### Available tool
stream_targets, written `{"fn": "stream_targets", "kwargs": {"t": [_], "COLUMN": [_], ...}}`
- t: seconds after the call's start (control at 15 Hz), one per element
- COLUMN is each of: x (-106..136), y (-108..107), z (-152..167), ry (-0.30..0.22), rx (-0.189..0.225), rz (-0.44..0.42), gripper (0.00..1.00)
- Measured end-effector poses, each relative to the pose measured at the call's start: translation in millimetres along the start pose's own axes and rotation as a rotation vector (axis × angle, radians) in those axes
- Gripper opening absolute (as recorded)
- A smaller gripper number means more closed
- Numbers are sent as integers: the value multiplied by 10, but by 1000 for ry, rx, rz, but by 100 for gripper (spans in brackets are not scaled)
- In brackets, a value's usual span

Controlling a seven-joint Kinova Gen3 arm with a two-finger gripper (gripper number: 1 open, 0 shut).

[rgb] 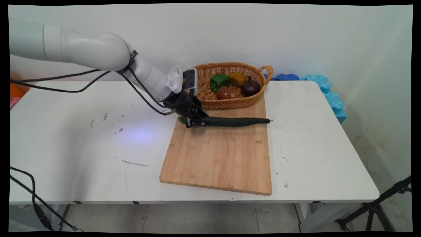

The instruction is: Place the picked object in the vegetable basket

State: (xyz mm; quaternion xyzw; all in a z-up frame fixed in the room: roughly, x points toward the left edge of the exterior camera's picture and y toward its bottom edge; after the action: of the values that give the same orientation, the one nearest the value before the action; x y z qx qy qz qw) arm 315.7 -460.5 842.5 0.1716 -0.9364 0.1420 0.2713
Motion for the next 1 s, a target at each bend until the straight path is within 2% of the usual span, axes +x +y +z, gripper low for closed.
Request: {"fn": "stream_targets", "kwargs": {"t": [0.27, 0.6, 1.0], "x": [122, 243, 272], "y": [-110, -376, -684], "z": [-257, -579, -617], "ry": [31, 59, 63], "rx": [30, 114, 188], "rz": [-41, -161, -273], "gripper": [0, 0, 0]}}
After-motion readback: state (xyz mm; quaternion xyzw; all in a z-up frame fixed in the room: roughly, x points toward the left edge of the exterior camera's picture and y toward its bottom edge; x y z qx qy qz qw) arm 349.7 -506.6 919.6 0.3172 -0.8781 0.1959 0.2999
